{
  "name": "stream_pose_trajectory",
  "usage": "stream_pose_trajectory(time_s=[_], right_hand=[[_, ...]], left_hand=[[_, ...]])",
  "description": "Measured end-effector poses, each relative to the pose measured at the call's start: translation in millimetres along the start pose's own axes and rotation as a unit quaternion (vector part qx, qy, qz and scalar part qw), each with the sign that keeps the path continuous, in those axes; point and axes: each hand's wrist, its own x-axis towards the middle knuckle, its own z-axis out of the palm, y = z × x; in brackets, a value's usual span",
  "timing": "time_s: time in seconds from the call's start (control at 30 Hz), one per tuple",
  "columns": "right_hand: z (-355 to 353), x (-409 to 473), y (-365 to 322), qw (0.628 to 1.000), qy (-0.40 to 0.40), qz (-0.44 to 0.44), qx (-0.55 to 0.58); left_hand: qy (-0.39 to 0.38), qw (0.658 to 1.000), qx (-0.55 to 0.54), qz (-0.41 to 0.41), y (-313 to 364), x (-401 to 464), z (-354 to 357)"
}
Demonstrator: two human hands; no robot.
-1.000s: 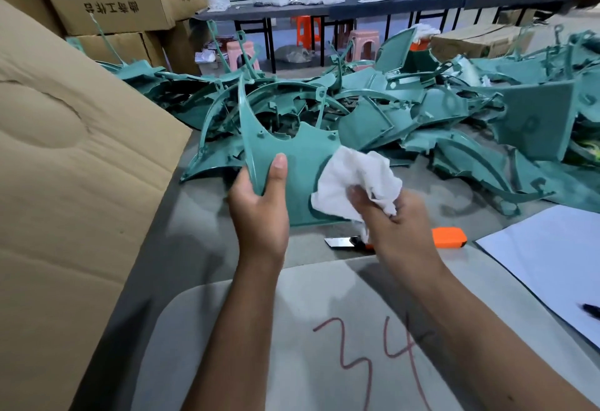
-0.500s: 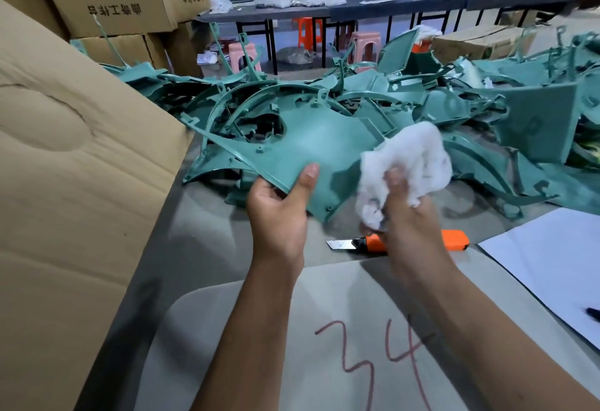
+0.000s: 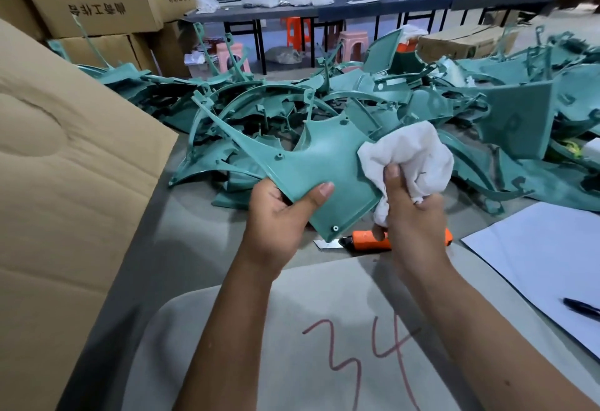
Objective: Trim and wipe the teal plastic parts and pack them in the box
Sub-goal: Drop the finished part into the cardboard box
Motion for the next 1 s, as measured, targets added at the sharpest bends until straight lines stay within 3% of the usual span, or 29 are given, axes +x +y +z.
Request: stream_pose_trajectory(time_s=[0.1,0.17,0.33,0.47,0.57,0.63,0.7,0.73,0.77,0.87,1.0], right_hand=[[-4,7,-3,0.993,0.113,0.009,0.025],[-20,24,-3,0.988,0.154,0.0,-0.022],[-27,25,5,0.96,0.032,-0.09,-0.263],[-15,17,1,0.962,-0.091,-0.082,-0.242],[-13,9,-6,0.943,-0.084,-0.162,-0.276],[-16,9,-13,0.958,-0.068,-0.187,-0.207],[-12,7,-27,0.992,-0.112,-0.057,0.004],[-10,6,-31,0.986,-0.145,0.011,0.077],[-5,2,-35,0.977,-0.181,0.047,0.101],[10,-10,-34,0.972,-0.225,0.038,0.055],[47,-19,-57,0.966,-0.241,0.055,0.083]], left_hand=[[0.04,0.998,0.039,-0.019,6,0,-21],[0.09,0.993,0.065,-0.043,9,-1,-35],[0.18,0.98,0.071,-0.05,12,-3,-26],[0.243,0.968,0.065,-0.023,12,-5,-2],[0.283,0.952,0.112,-0.007,16,-2,10],[0.277,0.943,0.184,0.025,27,5,16],[0.241,0.927,0.286,0.035,45,15,18],[0.215,0.912,0.349,0.026,52,20,18],[0.189,0.89,0.415,0.011,62,24,17],[0.144,0.827,0.543,-0.033,88,28,17],[0.217,0.786,0.579,0.022,136,19,8]])
